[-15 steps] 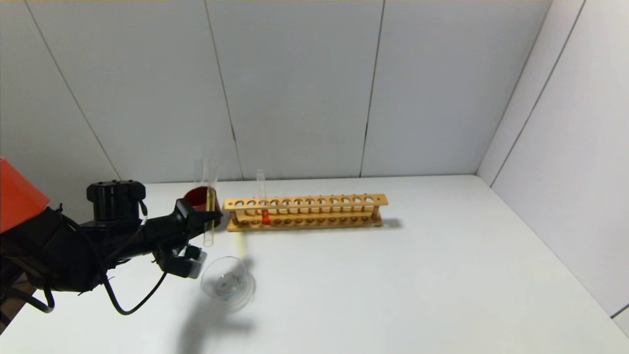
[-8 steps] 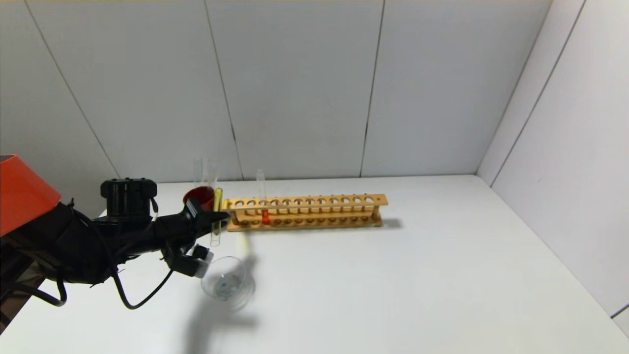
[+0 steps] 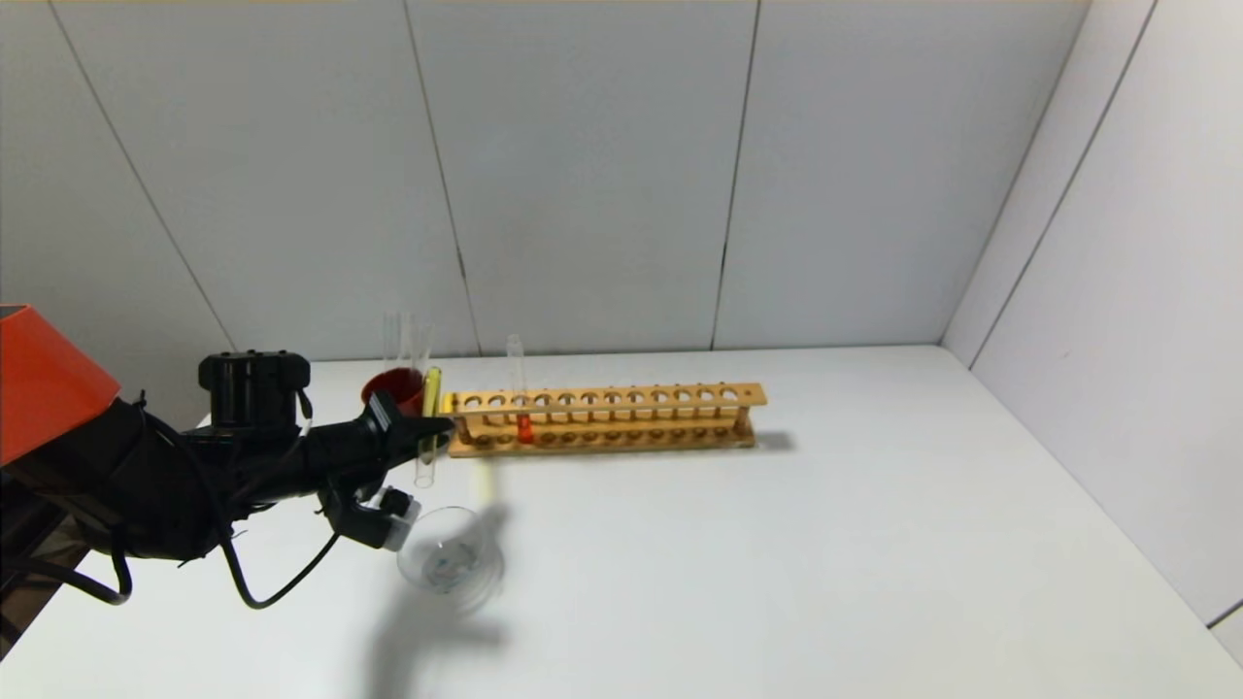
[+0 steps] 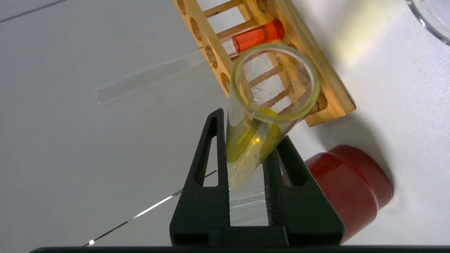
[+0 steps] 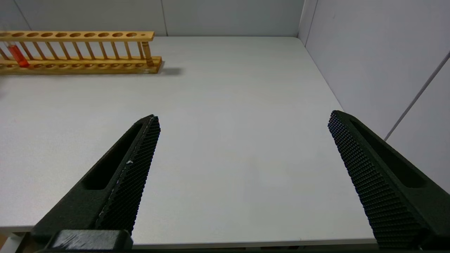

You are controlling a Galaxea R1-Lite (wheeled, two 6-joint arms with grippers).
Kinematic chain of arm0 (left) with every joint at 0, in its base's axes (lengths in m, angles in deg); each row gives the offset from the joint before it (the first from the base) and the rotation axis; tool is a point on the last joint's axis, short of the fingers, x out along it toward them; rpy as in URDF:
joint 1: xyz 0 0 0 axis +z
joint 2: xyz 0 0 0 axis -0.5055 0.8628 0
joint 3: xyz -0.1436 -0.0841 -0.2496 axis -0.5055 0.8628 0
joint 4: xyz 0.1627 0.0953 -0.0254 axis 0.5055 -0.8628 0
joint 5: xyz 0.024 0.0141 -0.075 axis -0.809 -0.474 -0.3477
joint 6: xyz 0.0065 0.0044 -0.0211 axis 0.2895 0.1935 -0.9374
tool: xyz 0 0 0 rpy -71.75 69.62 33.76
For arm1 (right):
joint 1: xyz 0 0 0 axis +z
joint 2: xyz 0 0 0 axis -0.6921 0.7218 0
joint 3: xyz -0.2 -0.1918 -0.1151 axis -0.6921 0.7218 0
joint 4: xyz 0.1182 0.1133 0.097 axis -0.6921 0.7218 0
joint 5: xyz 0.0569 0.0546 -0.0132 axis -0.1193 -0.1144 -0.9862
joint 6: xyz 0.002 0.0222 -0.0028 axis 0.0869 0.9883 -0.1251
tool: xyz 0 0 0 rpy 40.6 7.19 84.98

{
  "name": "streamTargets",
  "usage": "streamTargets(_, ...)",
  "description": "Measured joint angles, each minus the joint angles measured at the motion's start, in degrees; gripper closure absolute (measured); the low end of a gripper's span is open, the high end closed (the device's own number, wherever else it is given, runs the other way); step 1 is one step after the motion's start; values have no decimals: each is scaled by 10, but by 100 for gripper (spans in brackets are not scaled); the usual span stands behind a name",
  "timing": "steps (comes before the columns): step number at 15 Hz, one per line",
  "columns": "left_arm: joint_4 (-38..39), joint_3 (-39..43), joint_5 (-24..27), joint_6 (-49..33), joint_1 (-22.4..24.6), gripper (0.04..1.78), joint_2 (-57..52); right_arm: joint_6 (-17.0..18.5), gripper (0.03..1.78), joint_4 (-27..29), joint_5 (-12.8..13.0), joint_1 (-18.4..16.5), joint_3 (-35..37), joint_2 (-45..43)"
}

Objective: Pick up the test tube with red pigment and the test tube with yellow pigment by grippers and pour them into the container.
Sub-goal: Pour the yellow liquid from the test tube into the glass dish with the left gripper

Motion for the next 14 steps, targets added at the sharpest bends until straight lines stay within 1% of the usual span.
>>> streamTargets(14,-2,15,0,26,-7,150,-18,0,6,0,0,0,0,0)
